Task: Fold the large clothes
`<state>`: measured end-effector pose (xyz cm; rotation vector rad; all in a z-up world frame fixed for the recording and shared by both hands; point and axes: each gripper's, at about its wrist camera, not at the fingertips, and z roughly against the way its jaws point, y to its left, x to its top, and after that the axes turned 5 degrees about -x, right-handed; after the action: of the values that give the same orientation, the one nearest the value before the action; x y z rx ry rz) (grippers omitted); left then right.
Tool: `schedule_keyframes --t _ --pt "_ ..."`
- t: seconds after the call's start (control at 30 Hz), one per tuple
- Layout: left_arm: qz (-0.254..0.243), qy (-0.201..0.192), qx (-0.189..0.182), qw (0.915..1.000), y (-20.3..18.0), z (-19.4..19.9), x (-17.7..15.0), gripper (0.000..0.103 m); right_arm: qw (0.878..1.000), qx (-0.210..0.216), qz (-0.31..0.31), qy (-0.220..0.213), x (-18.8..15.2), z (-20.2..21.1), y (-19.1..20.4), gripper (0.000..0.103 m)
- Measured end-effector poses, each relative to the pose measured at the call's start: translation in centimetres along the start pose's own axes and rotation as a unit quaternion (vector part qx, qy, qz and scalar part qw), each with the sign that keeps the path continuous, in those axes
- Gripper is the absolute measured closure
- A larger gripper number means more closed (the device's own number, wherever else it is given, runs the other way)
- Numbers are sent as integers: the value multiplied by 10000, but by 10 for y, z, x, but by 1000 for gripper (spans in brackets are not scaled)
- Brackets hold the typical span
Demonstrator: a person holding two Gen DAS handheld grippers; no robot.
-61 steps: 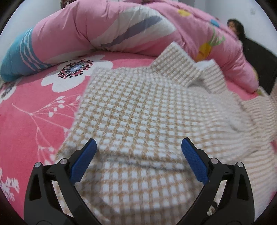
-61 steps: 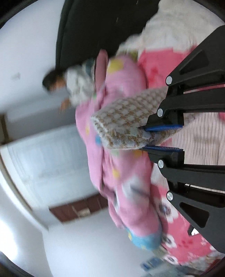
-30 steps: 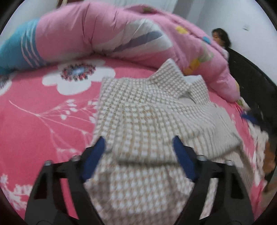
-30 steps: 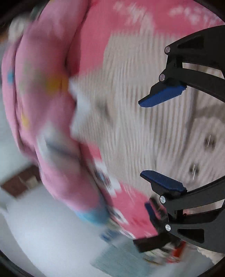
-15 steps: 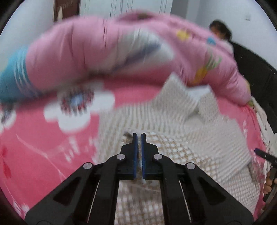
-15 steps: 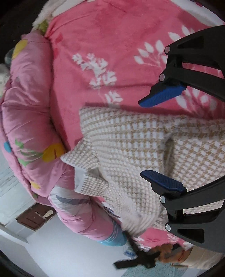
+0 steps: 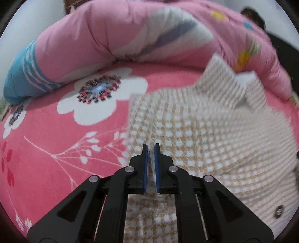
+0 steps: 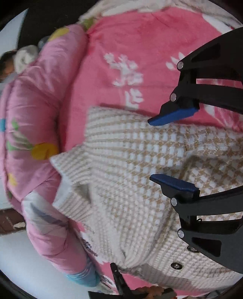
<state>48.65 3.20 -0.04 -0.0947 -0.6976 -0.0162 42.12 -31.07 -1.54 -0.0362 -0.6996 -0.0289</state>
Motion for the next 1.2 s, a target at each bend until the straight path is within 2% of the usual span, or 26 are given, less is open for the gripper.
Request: schedule_keyframes --t 0.07,0.1,0.17,0.23,0.27,0.3,0.33,0.37,0.4,0.43,0.5,0.57,0.63,0.7,0.77,0.93,1.03,1.2 --pt "42 -265 -197 9994 0 16 4 93 9995 -7 110 -283 6 15 5 50" --pt "35 -313 -439 9985 -1 24 7 93 9990 35 202 -400 11 21 11 50" --pt "-14 -147 -772 9969 -9 22 8 93 9987 89 301 -395 18 19 21 50" --pt "-241 230 -625 9975 -25 3 2 81 9990 302 310 -75 21 -1 35 50" --pt "-359 463 -389 9975 -31 -9 -4 65 9989 371 261 127 20 -14 38 50" --pt "-455 716 -110 9963 -35 -25 -11 60 9985 325 234 362 18 -28 41 49" --pt "-497 765 -42 9958 -36 -35 -20 60 9961 184 258 823 12 -54 44 47" --pt "-453 618 -61 9970 -35 -32 -22 60 9948 187 224 973 8 -67 44 46" --pt "-315 562 -117 9979 -32 -27 -21 60 9954 220 122 929 8 -68 41 46" --pt "-155 558 -174 9982 -28 -21 -19 60 9951 236 -1 965 11 -62 39 46" --pt "80 520 -99 9986 -19 -2 -16 46 9942 247 -195 1027 14 -42 35 46" --pt "127 410 -145 9990 -10 20 -17 45 9946 383 -210 941 11 -17 33 46" --pt "124 360 -234 9990 -1 45 -25 40 9957 419 -129 820 1 13 35 37" --pt "25 301 -415 9987 2 78 -42 31 9961 571 18 680 -13 47 39 28" --pt "-157 281 -508 9982 3 104 -65 24 9959 696 205 542 -36 82 46 26" --pt "-449 490 -579 9961 -10 153 -136 19 9923 968 460 617 -106 139 64 22" --pt "-397 654 -505 9958 -16 166 -185 18 9912 921 593 742 -149 150 72 22" --pt "-311 963 60 9948 -16 151 -245 15 9892 434 624 1251 -210 133 79 20"
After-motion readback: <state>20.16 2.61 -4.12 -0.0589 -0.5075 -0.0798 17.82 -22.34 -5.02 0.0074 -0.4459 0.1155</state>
